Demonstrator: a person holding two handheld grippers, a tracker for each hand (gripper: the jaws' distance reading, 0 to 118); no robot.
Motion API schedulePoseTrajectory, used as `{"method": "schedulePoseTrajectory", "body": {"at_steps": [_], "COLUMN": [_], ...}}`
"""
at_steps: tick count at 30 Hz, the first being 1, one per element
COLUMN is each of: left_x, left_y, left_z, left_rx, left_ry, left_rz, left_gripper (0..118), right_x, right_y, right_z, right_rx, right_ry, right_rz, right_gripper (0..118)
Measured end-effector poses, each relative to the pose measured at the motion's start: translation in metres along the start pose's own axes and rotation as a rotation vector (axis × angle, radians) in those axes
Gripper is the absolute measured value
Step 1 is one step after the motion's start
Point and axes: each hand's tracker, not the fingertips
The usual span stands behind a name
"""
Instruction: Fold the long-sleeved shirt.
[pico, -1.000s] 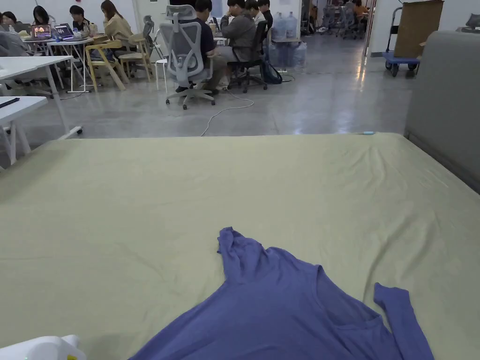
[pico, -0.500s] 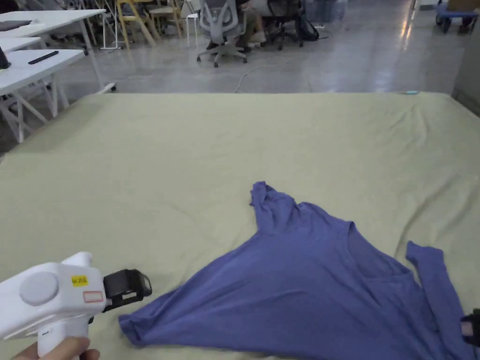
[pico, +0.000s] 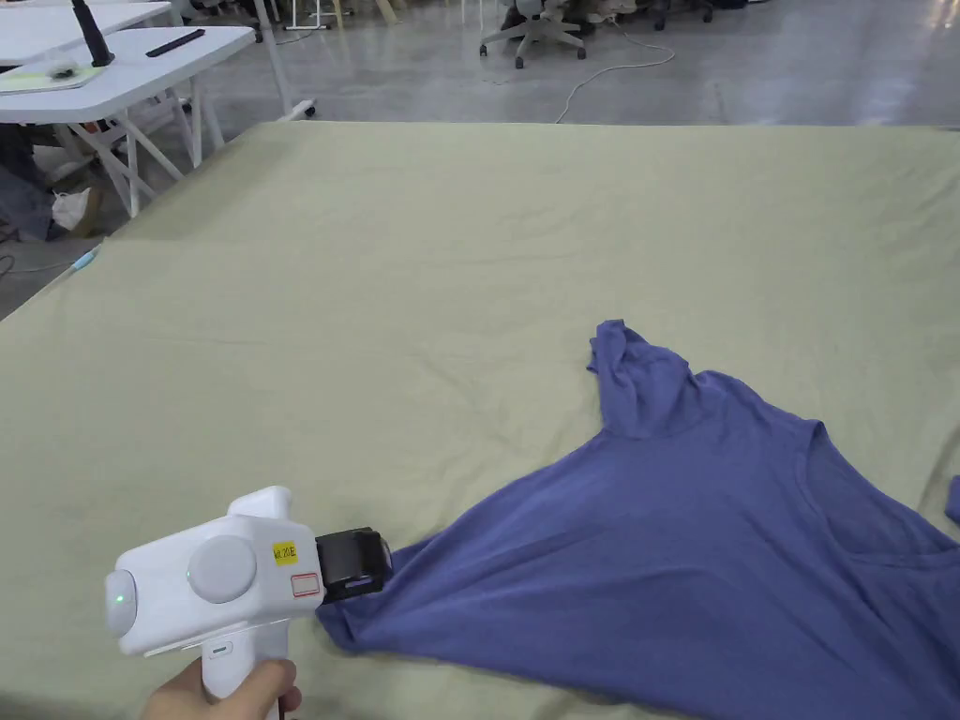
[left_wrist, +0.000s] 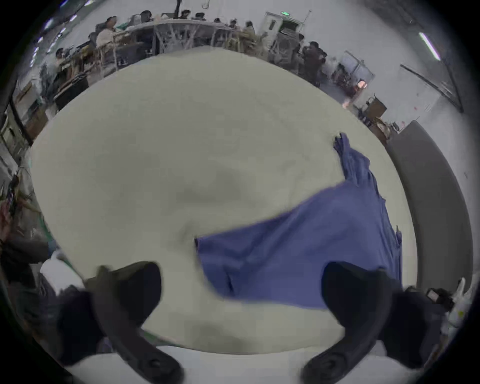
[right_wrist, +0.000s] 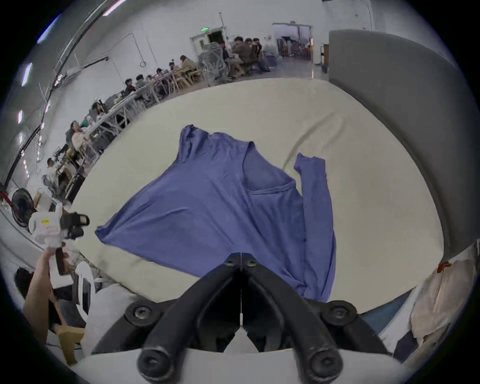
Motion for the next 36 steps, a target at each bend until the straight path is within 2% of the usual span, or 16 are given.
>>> {"method": "schedulePoseTrajectory", "body": {"at_steps": [4, 6, 8, 10, 13, 14, 16, 17, 22, 25, 28, 29, 30, 31, 33, 36], "left_x": [0.010, 0.011, 0.023, 0.031, 0.035, 0.034, 0.029, 0.028, 0.024, 0.024, 0.024, 0.024, 0.026, 0.028, 0.031, 0.036], "left_y": [-0.012, -0.029, -0.028, -0.023, -0.023, -0.017, -0.005, 0.000, 0.007, 0.008, 0.008, 0.008, 0.008, 0.009, 0.012, 0.017], "left_z": [-0.059, -0.069, -0.052, -0.042, -0.031, -0.030, -0.022, -0.020, -0.019, -0.027, -0.033, -0.032, -0.029, -0.026, -0.018, 0.004], "left_rx": [-0.255, -0.279, -0.205, -0.210, -0.298, -0.284, -0.218, -0.210, -0.200, -0.211, -0.222, -0.223, -0.222, -0.219, -0.204, -0.156], "left_ry": [0.184, 0.199, 0.197, 0.147, -0.007, -0.018, 0.042, 0.037, 0.003, -0.014, -0.014, -0.019, -0.023, -0.026, -0.036, -0.054], "left_rz": [-0.164, -0.232, -0.244, -0.321, -0.200, -0.183, -0.220, -0.212, -0.123, -0.080, -0.066, -0.062, -0.061, -0.060, -0.061, -0.054], "left_gripper": [103, 49, 40, 4, 4, 4, 4, 4, 4, 4, 4, 4, 4, 4, 4, 4], "right_x": [-0.003, -0.003, -0.013, -0.015, -0.027, -0.030, -0.040, -0.042, -0.049, -0.052, -0.053, -0.053, -0.056, -0.061, -0.065, -0.059], "right_y": [0.021, 0.043, 0.076, 0.112, 0.176, 0.196, 0.237, 0.252, 0.282, 0.274, 0.269, 0.267, 0.265, 0.261, 0.251, 0.241], "right_z": [-0.029, -0.046, -0.064, -0.087, -0.135, -0.156, -0.204, -0.230, -0.322, -0.353, -0.340, -0.329, -0.319, -0.309, -0.280, -0.211], "right_rx": [-0.053, -0.057, -0.056, -0.043, -0.047, -0.043, -0.096, -0.138, -0.266, -0.379, -0.319, -0.293, -0.274, -0.264, -0.221, -0.107], "right_ry": [-0.003, -0.001, -0.015, -0.024, 0.009, 0.025, -0.008, -0.054, -0.118, -0.189, -0.149, -0.098, -0.051, -0.063, -0.067, -0.002], "right_rz": [0.013, 0.020, 0.078, 0.119, 0.178, 0.183, 0.230, 0.232, 0.206, 0.246, 0.190, 0.188, 0.199, 0.232, 0.315, 0.322], "right_gripper": [0, 0, 0, 0, 0, 9, 103, 118, 116, 113, 88, 72, 27, 0, 0, 0]}}
